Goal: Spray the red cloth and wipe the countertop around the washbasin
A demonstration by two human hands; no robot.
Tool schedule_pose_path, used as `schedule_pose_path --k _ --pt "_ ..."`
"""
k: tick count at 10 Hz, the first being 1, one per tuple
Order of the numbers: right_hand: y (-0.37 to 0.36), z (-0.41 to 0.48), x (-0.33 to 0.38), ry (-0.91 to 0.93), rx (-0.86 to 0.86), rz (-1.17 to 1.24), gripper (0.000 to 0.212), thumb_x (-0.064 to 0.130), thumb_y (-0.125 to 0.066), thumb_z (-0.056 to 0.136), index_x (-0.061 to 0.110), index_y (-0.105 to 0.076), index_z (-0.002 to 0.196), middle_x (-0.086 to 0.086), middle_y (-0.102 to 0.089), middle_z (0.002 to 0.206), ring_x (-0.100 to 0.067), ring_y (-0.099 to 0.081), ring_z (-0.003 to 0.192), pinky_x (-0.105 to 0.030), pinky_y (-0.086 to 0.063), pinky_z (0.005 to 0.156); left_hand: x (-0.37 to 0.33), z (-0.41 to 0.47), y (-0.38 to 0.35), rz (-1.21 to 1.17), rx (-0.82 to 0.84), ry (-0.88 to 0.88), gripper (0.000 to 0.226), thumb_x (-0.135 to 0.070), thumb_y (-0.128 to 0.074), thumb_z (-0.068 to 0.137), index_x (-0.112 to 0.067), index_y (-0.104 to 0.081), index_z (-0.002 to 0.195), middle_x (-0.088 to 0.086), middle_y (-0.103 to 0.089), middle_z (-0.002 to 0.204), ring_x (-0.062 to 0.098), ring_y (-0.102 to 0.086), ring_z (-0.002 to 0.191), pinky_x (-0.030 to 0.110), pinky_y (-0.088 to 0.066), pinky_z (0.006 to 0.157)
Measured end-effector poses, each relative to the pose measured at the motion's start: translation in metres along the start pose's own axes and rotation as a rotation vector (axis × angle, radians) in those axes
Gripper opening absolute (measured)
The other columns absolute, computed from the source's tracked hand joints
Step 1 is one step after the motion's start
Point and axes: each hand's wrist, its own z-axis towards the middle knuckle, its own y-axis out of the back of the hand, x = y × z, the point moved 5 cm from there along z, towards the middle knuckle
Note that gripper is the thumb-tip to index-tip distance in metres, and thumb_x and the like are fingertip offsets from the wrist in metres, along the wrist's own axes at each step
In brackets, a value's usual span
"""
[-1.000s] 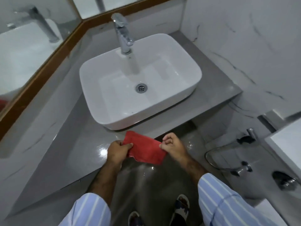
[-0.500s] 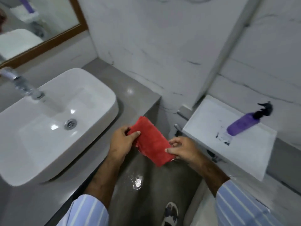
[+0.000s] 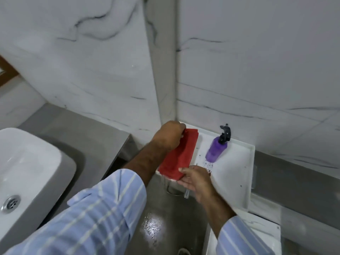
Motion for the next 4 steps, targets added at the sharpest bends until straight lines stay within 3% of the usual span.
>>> schedule_pose_path --k 1,2,3,4 --pt "0.010 0.021 -0.001 -0.032 -0.027 0.080 0.014 -0.009 -0.070 0.091 0.001 -0.063 0.086 -0.012 -0.080 0.070 -0.024 -0.079 0.065 -0.030 -0.064 0.054 -0.002 0.030 -0.025 0.027 0.120 -0.009 0.025 -0.011 -0.060 0.104 -0.005 -0.070 0.126 0.019 -0.071 0.131 0.037 -0.064 0.123 0.040 -0.048 0.102" --pt "0.020 0.036 0.001 0.005 -0.061 0.055 0.017 -0.009 -0.069 0.091 0.004 -0.064 0.082 -0.021 -0.078 0.088 -0.027 -0.077 0.071 -0.031 -0.065 0.057 -0.004 0.048 -0.050 0.020 0.183 0.006 0.031 -0.013 -0.063 0.103 -0.006 -0.070 0.132 0.018 -0.070 0.137 0.036 -0.062 0.130 0.038 -0.044 0.107" --pt "0.036 0.041 0.008 0.164 -0.153 -0.337 0.005 0.010 -0.078 0.088 0.011 -0.075 0.085 -0.019 -0.080 0.101 -0.031 -0.078 0.090 -0.043 -0.064 0.090 -0.008 0.052 -0.063 0.024 0.240 0.033 0.047 -0.011 -0.061 0.104 -0.007 -0.058 0.151 0.018 -0.059 0.155 0.035 -0.052 0.144 0.037 -0.037 0.118" --pt "0.065 0.027 0.016 0.320 -0.314 -0.780 0.032 0.026 -0.076 0.090 0.013 -0.075 0.119 -0.010 -0.079 0.116 -0.024 -0.073 0.107 -0.030 -0.053 0.101 -0.008 0.043 -0.070 0.009 0.245 0.007 0.077 -0.016 -0.065 0.104 -0.011 -0.026 0.171 0.012 -0.027 0.178 0.029 -0.025 0.165 0.035 -0.019 0.134"
